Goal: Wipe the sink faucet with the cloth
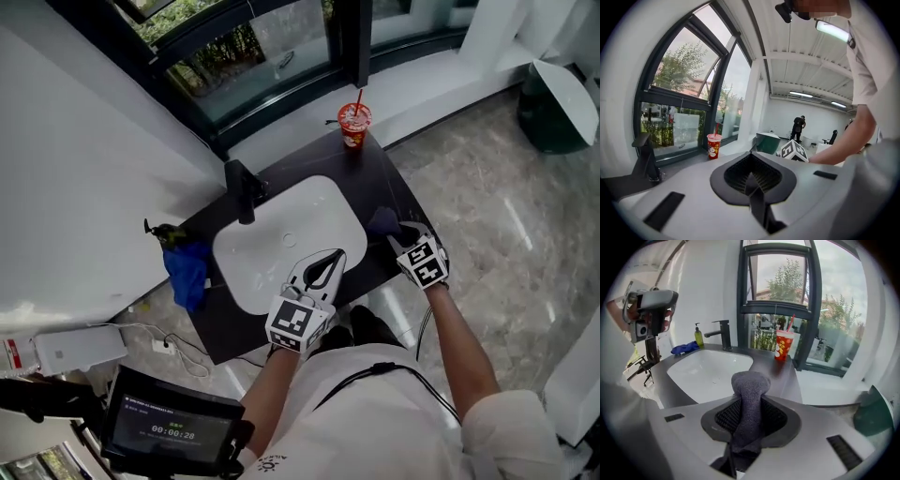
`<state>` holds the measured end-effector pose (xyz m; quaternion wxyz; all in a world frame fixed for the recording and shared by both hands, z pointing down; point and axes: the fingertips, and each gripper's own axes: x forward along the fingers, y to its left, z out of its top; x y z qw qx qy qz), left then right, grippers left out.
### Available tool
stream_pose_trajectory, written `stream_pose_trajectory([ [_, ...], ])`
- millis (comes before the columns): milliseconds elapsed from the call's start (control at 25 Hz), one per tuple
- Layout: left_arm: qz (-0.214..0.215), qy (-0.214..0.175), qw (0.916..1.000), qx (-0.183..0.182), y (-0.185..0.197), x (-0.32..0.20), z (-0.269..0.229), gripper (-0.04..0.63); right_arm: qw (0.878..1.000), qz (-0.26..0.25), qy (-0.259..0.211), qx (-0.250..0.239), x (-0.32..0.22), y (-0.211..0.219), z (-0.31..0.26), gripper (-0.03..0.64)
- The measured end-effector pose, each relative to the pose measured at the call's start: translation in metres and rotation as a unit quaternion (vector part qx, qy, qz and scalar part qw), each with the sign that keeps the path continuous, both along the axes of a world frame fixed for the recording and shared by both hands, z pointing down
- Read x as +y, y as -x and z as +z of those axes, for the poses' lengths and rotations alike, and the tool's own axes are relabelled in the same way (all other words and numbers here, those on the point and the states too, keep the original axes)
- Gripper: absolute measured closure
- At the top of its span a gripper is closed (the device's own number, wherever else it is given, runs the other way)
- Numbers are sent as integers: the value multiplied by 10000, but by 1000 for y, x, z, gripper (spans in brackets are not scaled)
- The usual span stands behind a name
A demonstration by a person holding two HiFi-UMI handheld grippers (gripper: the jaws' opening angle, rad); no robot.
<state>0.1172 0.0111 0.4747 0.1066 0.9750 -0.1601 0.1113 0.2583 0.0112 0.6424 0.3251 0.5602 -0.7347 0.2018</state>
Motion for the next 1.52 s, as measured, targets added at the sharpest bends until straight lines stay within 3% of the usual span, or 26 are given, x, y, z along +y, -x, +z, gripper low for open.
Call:
stream_pose_trajectory([
  [320, 97, -18, 9999, -104, -5, 1, -3, 595, 9994, 115, 326, 76, 16, -7, 32, 509],
  [560, -89, -59, 9999, -105, 5, -5, -6, 595, 9993, -12, 360, 135, 17, -4, 33, 419],
  [720, -241, -140, 9996, -29, 12, -4, -16, 595, 9999, 100, 43, 50, 21, -8, 7, 420],
  [840, -413, -209, 9989, 29, 26, -10, -28, 595, 9974, 225, -546, -418, 15, 5, -44, 420],
  [960, -674, -304, 9972, 66, 49, -15, -42, 595, 9892, -113, -1150, -900, 6, 42, -100, 424],
  [1080, -1081, -475, 9929, 131, 77, -22, -58, 595, 9740, -584, -1760, -1305, -9, 83, -155, 515],
  [1160, -1411, -606, 9880, 156, 100, -29, -66, 595, 9619, -969, -2074, -1493, -21, 113, -185, 516],
  [1360, -2148, -882, 9724, 241, 160, -37, -95, 595, 9357, -1734, -2545, -1723, -36, 175, -241, 571],
  [1520, -2563, -1060, 9602, 334, 197, -36, -114, 595, 9228, -2043, -2705, -1833, -39, 202, -264, 612],
])
